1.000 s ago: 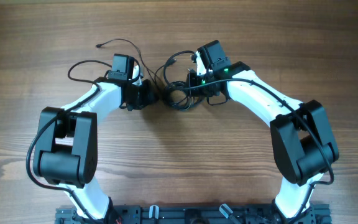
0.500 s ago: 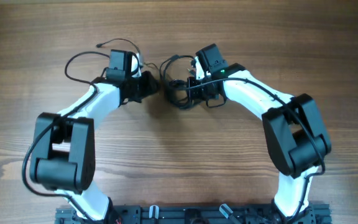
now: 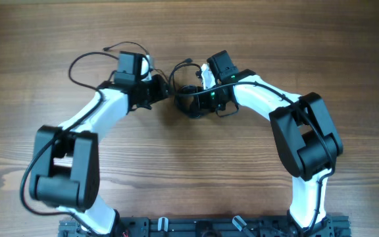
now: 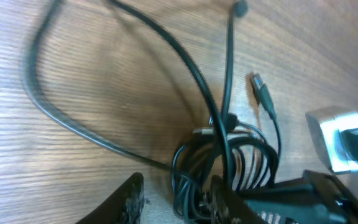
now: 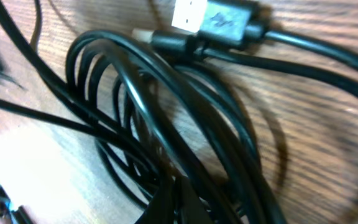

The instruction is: Untangle cables

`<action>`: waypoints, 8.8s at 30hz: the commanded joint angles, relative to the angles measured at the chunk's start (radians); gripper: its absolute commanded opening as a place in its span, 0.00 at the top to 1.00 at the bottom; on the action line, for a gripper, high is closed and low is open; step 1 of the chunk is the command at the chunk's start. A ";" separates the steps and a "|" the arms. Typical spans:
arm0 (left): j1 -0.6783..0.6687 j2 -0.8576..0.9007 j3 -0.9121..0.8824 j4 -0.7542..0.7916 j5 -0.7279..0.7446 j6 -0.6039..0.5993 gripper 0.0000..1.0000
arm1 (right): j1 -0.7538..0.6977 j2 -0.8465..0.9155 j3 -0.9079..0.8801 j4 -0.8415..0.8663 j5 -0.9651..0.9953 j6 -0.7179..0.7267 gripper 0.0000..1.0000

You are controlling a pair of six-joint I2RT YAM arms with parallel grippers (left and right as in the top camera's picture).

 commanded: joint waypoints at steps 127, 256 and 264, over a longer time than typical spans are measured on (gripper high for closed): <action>-0.306 -0.017 -0.003 -0.185 -0.216 1.031 0.59 | -0.245 -0.163 0.007 -0.308 0.183 0.140 0.24; 0.266 -0.404 -0.003 -0.270 0.668 0.679 0.96 | -0.197 -0.181 0.017 -0.001 -0.636 -0.281 0.56; 0.308 -0.226 -0.003 -0.262 1.001 0.603 0.96 | -0.187 -0.419 0.017 0.033 -0.491 -0.477 0.51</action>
